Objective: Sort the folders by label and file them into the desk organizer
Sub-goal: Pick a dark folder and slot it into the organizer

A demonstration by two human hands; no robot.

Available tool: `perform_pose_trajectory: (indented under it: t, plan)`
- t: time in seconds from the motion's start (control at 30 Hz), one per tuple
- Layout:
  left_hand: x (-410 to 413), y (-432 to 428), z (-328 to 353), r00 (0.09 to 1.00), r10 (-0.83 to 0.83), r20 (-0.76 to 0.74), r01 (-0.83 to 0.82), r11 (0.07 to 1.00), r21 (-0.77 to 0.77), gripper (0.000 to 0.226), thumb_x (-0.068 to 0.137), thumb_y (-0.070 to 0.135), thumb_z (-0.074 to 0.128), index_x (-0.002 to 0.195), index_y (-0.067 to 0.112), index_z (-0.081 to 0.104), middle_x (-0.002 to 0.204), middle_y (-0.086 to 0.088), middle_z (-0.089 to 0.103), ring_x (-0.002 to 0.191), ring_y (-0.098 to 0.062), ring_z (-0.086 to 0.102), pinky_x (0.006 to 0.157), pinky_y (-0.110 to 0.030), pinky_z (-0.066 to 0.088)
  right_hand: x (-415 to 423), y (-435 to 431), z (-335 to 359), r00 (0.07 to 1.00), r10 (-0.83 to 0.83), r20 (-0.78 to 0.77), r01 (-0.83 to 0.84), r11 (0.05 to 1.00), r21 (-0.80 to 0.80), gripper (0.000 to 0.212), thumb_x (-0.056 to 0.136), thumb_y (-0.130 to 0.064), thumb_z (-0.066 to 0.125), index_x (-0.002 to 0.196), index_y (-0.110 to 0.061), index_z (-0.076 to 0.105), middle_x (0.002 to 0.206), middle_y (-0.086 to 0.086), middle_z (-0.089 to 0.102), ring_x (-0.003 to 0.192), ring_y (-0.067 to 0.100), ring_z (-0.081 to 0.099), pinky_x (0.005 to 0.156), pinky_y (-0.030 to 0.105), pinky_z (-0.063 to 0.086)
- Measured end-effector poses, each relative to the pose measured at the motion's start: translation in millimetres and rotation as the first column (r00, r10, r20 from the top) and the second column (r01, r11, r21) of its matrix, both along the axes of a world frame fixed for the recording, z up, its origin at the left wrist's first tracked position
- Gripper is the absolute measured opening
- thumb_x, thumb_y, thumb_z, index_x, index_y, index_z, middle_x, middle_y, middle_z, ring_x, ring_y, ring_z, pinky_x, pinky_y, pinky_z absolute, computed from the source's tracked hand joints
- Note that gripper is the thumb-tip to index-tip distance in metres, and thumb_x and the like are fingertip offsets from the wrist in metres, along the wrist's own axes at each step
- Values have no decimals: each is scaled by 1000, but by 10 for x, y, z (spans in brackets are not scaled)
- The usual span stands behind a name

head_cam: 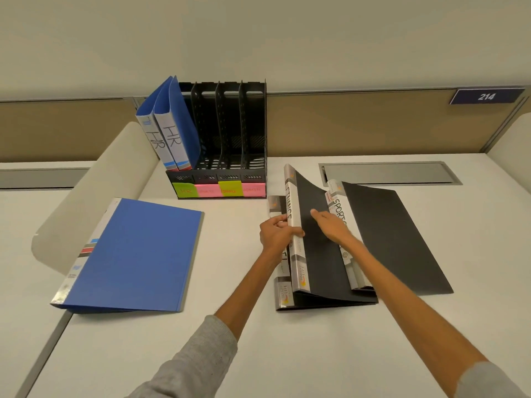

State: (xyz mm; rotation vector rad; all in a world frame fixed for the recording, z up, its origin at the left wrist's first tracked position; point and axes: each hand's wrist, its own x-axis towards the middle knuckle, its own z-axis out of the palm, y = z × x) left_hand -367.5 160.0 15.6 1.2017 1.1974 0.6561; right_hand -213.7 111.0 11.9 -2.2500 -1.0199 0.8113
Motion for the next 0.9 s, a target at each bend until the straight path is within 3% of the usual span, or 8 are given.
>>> perform_pose_trajectory:
  t: [0.13,0.27,0.37,0.5,0.57,0.67,0.8,0.9]
  plan:
    - [-53,114,292,988,112,107,-111,994,-11,45,45,11,80,89,21,79,88,9,74,82,-20,71,65,-33,62,29,327,425,981,25,-192,-32,999,-36,67,97,-63,29,134,-12,54,132,6,59,113,25,58,92,41,44]
    - [-148,253,663,983,89,159,-109,986,126,48,51,14,81,98,18,77,88,7,73,78,-17,70,58,-27,59,-36,607,841,997,78,27,-79,997,11,79,92,-72,26,115,-5,62,103,16,65,78,19,58,66,32,44]
    - [-260,344,892,978,56,203,-102,969,226,48,57,11,82,104,16,74,80,8,72,73,-12,70,57,-24,58,-93,799,1192,999,27,27,-31,988,148,81,91,-73,29,120,-3,59,111,22,65,93,30,64,79,41,53]
    - [-454,450,1107,975,-31,222,-52,932,359,44,60,7,81,102,18,73,77,4,72,73,-12,71,60,-26,59,-227,992,1813,991,31,-131,10,954,298,77,89,-76,27,139,-19,41,136,12,53,116,33,56,90,58,52]
    - [-546,485,1170,979,-38,202,-52,905,421,45,61,7,82,105,18,73,83,5,73,74,-6,70,60,-21,58,-283,1068,2130,983,46,-176,23,929,371,75,88,-76,30,146,-28,27,148,11,41,122,38,52,83,63,53]
    - [-662,537,1235,979,-36,203,-74,857,510,46,63,7,82,106,19,71,85,17,69,75,7,66,59,-13,55,-388,1188,2531,993,76,-92,-27,895,446,67,91,-67,44,147,-39,18,154,13,30,117,44,54,64,53,60]
    - [-819,612,1309,970,-9,242,-144,781,608,48,65,7,82,111,18,69,89,16,69,81,1,69,68,-20,59,-634,1393,2836,997,75,29,-80,866,493,59,89,-33,65,140,-29,36,133,15,50,91,36,68,59,48,61]
    - [-930,652,1348,956,25,293,-221,719,660,49,66,8,83,110,20,66,96,11,70,85,-3,69,70,-19,58,-902,1546,3001,993,36,111,-93,818,568,34,82,-22,65,115,-16,61,104,8,66,82,27,71,60,43,62]
